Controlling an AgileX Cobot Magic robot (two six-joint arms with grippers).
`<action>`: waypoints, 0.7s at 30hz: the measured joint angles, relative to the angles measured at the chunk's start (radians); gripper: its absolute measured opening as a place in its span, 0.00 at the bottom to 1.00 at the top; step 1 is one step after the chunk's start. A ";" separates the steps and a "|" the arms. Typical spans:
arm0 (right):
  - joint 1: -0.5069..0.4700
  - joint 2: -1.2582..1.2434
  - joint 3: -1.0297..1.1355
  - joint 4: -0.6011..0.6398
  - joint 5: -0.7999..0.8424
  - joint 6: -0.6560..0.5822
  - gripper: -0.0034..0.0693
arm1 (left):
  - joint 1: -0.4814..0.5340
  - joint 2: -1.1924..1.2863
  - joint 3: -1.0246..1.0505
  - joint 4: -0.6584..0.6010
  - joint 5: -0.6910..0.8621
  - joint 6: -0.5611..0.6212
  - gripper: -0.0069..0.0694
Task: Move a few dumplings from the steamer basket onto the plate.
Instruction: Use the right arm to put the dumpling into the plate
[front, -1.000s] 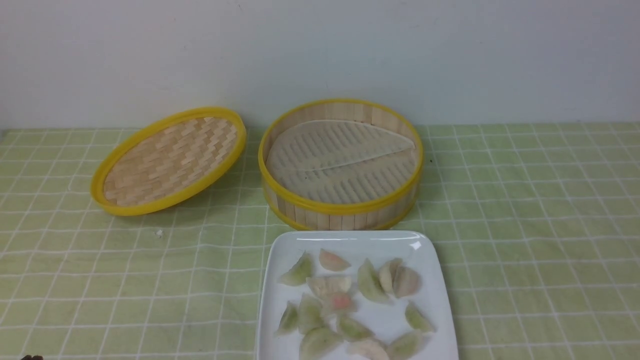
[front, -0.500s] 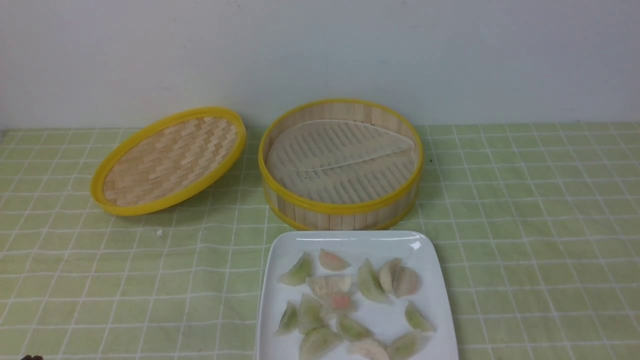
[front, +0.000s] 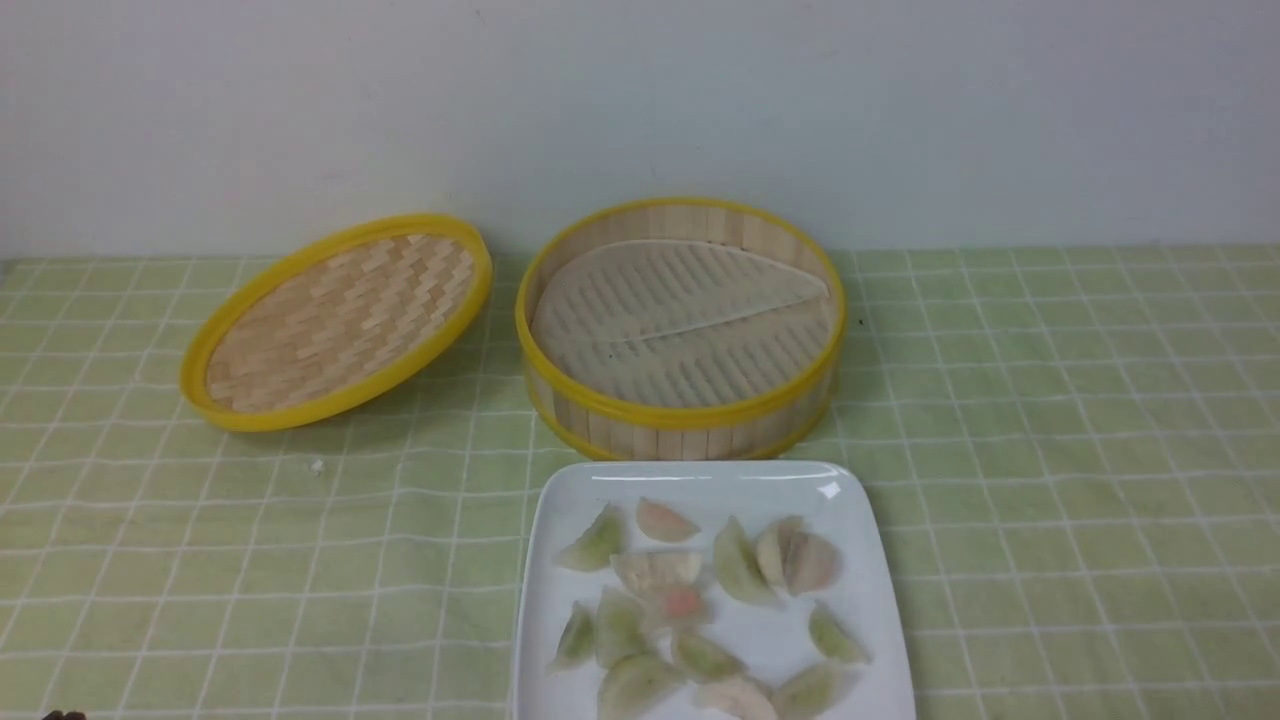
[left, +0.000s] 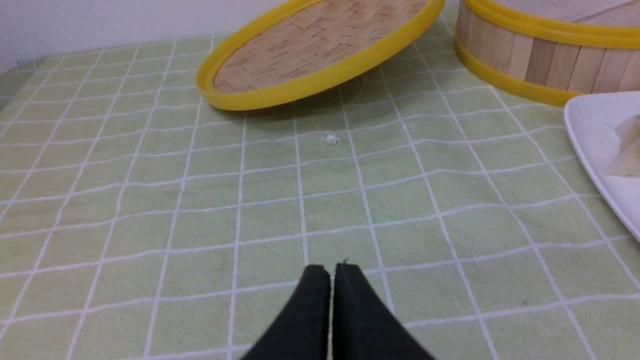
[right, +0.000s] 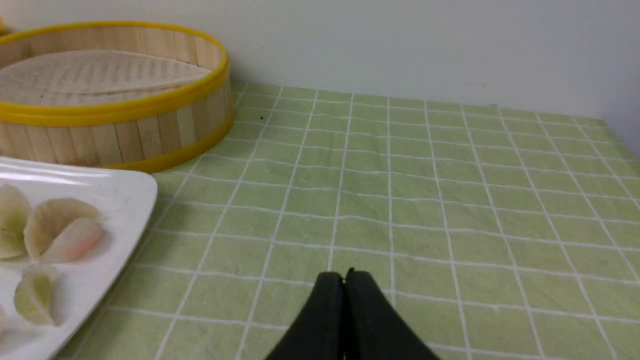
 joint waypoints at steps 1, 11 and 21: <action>-0.009 0.000 0.000 0.000 0.000 0.000 0.03 | 0.000 0.000 0.000 0.000 0.000 0.000 0.08; -0.098 0.000 0.000 0.000 0.000 0.002 0.03 | 0.000 0.000 0.000 0.000 0.000 0.000 0.08; -0.098 0.000 0.000 0.000 0.000 0.003 0.03 | 0.000 0.000 0.000 0.000 0.001 0.000 0.08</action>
